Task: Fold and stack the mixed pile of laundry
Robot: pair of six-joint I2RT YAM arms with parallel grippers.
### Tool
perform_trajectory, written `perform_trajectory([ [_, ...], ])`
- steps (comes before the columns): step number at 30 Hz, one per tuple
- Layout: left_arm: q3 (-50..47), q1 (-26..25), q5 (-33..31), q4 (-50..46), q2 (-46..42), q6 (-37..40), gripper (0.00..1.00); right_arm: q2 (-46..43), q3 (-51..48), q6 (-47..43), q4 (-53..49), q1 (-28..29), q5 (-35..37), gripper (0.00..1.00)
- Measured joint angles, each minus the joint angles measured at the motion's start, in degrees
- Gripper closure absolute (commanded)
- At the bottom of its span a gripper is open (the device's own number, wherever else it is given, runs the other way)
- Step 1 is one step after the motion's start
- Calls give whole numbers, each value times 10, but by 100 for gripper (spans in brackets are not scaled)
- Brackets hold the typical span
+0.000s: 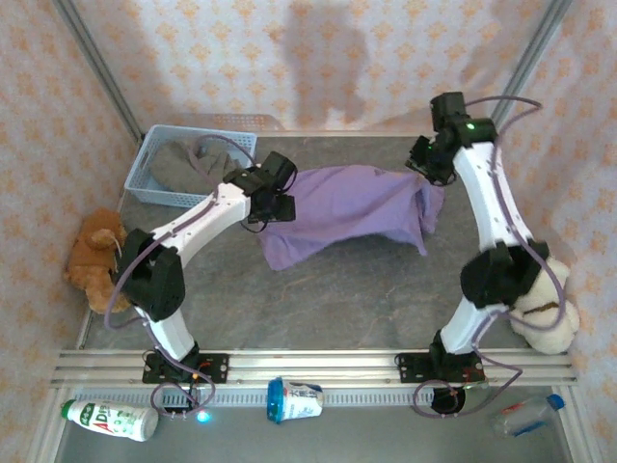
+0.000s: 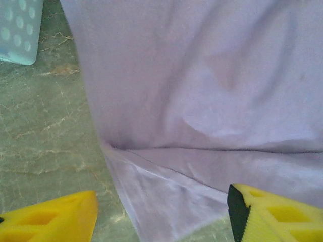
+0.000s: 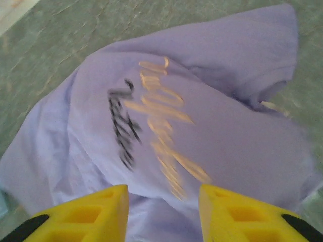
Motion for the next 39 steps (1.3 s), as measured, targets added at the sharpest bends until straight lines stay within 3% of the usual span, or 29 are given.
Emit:
perform_trajectory([
  [3,79,13,-7,-18,68,-6,30,115,87,-3,4,0,-4,46],
  [6,118,17,-10,-16,101,-13,30,130,63,-9,7,0,-3,43],
  [11,89,13,3,-4,94,-39,32,-12,-150,-23,28,-1,17,43],
  [18,-40,12,35,10,58,-68,33,-246,-420,-4,53,-4,21,43],
  [25,-111,13,60,37,19,-99,29,-305,-626,49,93,-4,-15,43],
  [39,-83,43,74,112,24,-248,32,-340,-697,165,179,-5,-12,41],
])
